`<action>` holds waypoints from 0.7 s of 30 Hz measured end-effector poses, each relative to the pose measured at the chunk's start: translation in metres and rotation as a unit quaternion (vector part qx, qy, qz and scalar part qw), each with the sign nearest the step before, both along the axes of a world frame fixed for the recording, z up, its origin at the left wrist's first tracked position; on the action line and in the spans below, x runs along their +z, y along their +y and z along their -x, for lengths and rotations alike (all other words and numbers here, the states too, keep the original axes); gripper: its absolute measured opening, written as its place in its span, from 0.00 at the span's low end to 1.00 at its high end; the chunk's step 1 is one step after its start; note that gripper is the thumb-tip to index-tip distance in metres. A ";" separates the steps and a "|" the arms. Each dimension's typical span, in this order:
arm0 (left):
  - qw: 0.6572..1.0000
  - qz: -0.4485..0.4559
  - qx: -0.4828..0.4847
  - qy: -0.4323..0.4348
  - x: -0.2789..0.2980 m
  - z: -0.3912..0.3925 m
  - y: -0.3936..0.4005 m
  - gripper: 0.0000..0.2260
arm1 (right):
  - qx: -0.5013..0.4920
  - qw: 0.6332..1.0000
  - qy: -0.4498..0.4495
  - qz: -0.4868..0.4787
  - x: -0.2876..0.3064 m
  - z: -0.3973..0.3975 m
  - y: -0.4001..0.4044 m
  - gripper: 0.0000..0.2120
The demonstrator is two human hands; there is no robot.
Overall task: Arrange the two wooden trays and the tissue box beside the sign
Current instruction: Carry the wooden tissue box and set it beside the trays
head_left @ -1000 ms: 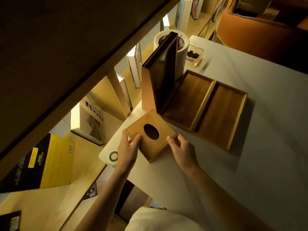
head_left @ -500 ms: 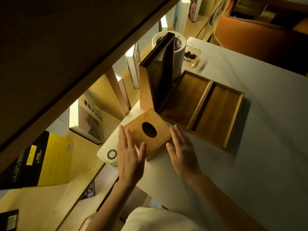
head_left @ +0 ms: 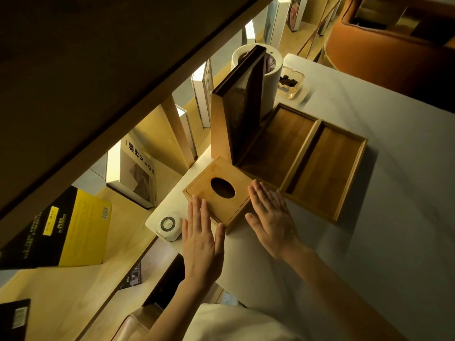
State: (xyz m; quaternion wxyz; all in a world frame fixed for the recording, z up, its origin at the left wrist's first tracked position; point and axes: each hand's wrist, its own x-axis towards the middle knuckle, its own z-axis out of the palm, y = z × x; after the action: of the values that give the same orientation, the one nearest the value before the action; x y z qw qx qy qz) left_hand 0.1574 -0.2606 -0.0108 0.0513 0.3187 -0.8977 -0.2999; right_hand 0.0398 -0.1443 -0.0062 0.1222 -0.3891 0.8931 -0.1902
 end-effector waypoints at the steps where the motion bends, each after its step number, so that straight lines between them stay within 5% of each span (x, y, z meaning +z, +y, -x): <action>1: 1.000 -0.002 0.006 0.003 -0.001 0.001 0.001 0.29 | 0.002 1.000 0.003 -0.001 -0.001 0.001 0.000 0.32; 21: 0.999 0.026 -0.011 -0.041 0.006 0.002 -0.009 0.29 | 0.037 0.999 0.035 -0.012 -0.004 -0.017 -0.005 0.30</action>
State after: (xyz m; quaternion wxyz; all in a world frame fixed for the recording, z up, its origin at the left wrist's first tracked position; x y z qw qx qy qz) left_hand 0.1550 -0.2700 -0.0047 0.0200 0.3194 -0.9100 -0.2636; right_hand 0.0565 -0.1493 -0.0097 0.1023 -0.4270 0.8840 -0.1608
